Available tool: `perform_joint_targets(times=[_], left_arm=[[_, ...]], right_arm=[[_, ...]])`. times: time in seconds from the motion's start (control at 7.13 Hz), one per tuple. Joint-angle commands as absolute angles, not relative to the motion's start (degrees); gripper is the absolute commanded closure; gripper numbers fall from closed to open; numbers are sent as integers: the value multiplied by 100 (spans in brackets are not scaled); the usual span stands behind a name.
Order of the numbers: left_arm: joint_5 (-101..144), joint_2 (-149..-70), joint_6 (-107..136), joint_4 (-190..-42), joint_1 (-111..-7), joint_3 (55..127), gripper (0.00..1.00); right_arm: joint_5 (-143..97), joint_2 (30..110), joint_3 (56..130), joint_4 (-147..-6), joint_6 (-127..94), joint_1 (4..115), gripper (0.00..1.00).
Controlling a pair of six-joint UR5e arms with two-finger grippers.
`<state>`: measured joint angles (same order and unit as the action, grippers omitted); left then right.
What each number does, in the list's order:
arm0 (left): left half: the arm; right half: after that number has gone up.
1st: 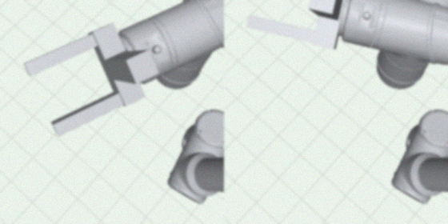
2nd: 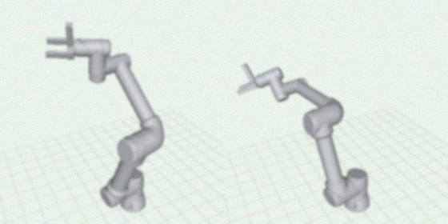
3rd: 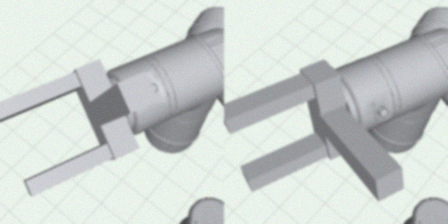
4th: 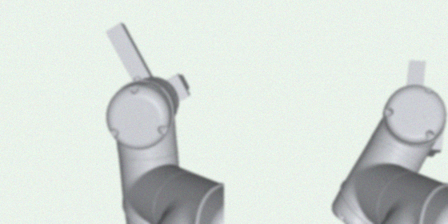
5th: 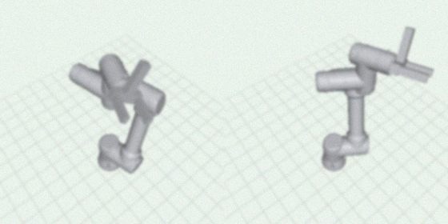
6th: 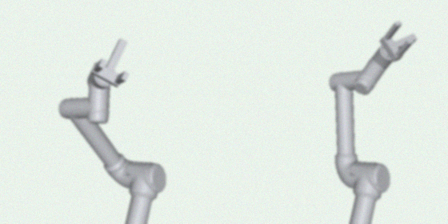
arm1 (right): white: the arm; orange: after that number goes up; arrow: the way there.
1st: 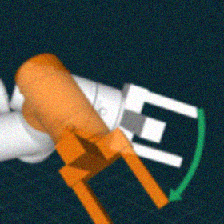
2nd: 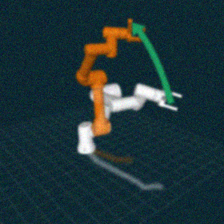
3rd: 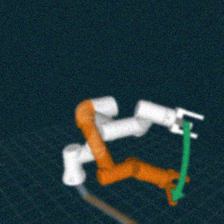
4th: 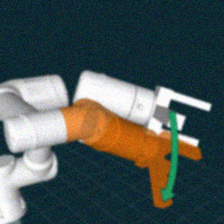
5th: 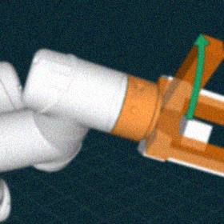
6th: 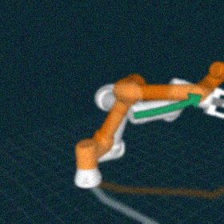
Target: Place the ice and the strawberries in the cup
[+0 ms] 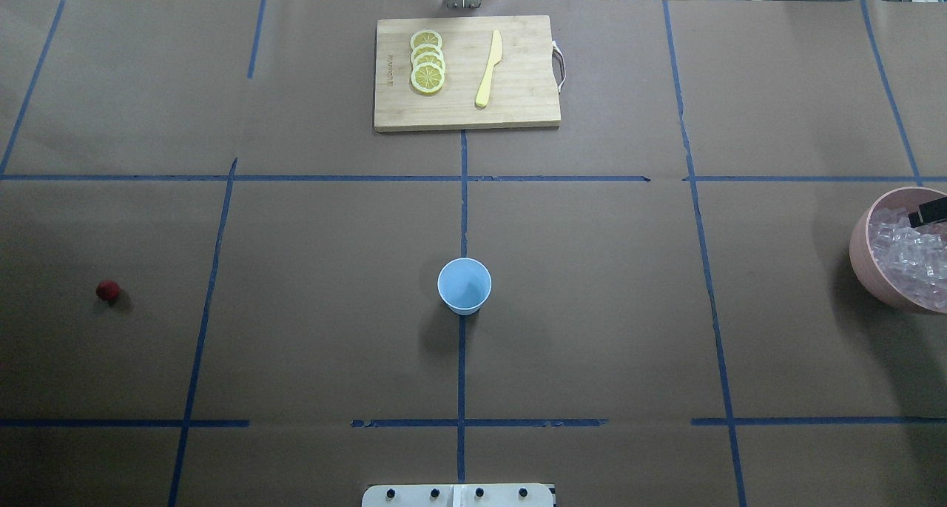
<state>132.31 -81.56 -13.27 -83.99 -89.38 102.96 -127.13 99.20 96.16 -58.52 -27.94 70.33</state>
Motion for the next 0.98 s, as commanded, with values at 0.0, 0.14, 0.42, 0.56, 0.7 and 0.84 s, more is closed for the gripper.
perform_joint_targets(times=[0.0,0.14,0.42,0.56,0.7,0.84], left_arm=[[13228,-8156,-1327,-8402,-8938,10309,0],[13236,-8156,-1327,-8402,-8930,10327,0],[13228,-8156,-1327,-8402,-8930,10327,0],[13228,-8156,-1327,-8402,-8921,10327,0],[13228,-8156,-1327,-8402,-8921,10327,0],[13236,-8156,-1327,-8402,-8912,10327,0]], right_arm=[[-12612,9914,9571,-5827,-2813,6900,6],[-12525,9914,9571,-5827,-2813,6891,7],[-12472,9923,9554,-5827,-2804,6829,8],[-12472,9932,9571,-5827,-2804,6820,10],[-12480,9932,9554,-5827,-2804,6812,11],[-12480,9940,9554,-5836,-2804,6812,12]])
